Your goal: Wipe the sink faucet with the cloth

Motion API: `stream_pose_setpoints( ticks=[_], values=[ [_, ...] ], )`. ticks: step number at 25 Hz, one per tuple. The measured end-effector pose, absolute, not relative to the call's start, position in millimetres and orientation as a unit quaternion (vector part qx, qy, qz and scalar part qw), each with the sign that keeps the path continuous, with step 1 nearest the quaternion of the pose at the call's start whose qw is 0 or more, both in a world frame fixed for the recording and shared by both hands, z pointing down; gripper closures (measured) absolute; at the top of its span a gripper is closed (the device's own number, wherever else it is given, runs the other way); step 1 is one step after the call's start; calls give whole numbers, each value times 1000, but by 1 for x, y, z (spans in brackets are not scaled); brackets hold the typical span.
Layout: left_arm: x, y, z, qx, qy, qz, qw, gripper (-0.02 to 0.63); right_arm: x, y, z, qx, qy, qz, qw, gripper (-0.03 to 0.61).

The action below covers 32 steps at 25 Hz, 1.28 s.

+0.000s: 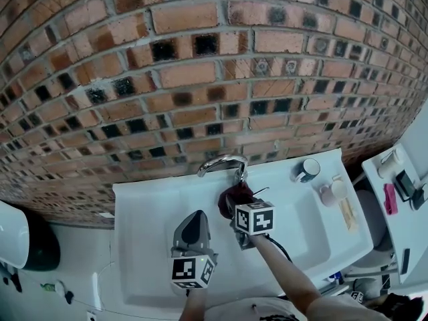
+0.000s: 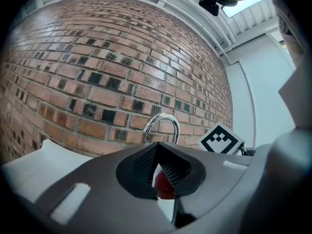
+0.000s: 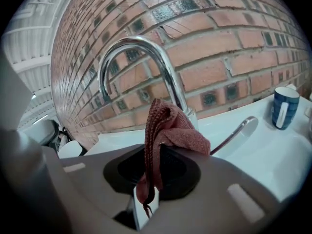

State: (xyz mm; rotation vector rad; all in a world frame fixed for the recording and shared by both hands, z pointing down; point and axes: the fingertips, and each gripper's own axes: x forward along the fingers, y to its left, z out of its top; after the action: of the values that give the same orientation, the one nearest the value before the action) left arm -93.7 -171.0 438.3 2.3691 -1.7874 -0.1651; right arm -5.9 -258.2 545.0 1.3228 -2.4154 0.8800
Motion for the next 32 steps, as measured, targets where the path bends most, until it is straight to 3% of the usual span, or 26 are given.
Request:
stream_pose_setpoints(
  ticks=[6,16,22,32],
  values=[
    [-93,-172,440,795,-599,-56,84,609,14,-285,529,468,-812,340,81,532],
    [-96,-171,436,791,-603,-61,84,609,19,-289,472,477,-835,267,59,531],
    [-100,-169,436,790,-605,-62,82,609,-9,-281,407,448,-868,214,-15,531],
    [-119,-172,441,775,-622,-66,89,609,-63,-261,404,411,-900,146,28,531]
  ],
)
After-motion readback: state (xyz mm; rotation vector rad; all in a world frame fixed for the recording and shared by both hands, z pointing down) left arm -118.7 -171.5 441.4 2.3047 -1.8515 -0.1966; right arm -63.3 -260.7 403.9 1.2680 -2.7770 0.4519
